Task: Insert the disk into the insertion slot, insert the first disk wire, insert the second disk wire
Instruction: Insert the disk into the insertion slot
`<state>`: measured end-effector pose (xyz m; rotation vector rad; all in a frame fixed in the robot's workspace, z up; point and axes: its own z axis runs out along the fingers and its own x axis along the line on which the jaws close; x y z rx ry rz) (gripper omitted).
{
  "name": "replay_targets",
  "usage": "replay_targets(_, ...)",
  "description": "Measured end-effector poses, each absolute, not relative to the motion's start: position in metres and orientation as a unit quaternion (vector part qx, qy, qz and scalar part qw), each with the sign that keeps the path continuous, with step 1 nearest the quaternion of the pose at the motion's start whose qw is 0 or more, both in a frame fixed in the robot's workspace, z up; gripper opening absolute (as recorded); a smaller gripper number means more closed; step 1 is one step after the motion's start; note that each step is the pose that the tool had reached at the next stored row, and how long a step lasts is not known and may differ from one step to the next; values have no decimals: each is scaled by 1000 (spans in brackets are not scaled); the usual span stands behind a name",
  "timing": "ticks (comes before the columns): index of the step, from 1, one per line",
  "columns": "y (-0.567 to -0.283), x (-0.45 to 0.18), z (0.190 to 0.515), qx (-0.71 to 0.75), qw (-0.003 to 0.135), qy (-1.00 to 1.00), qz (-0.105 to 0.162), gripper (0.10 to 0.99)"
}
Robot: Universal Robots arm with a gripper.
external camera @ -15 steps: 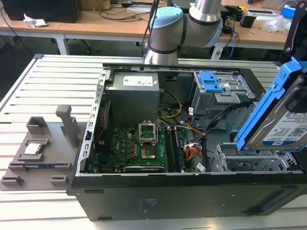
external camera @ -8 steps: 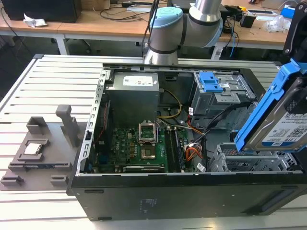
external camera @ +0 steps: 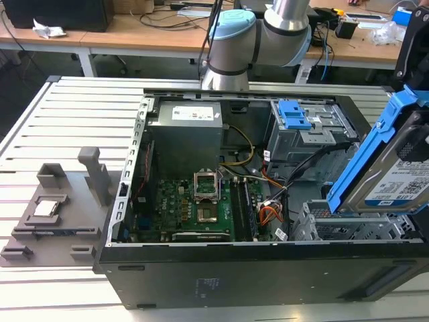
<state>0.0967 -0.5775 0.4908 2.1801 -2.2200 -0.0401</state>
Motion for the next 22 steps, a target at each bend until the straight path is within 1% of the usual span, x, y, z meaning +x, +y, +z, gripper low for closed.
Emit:
replay_targets(14, -577, 97, 486, 701, 15, -713, -13, 365)
replay_targets(22, -576, 98, 478, 701, 15, -713, -13, 365)
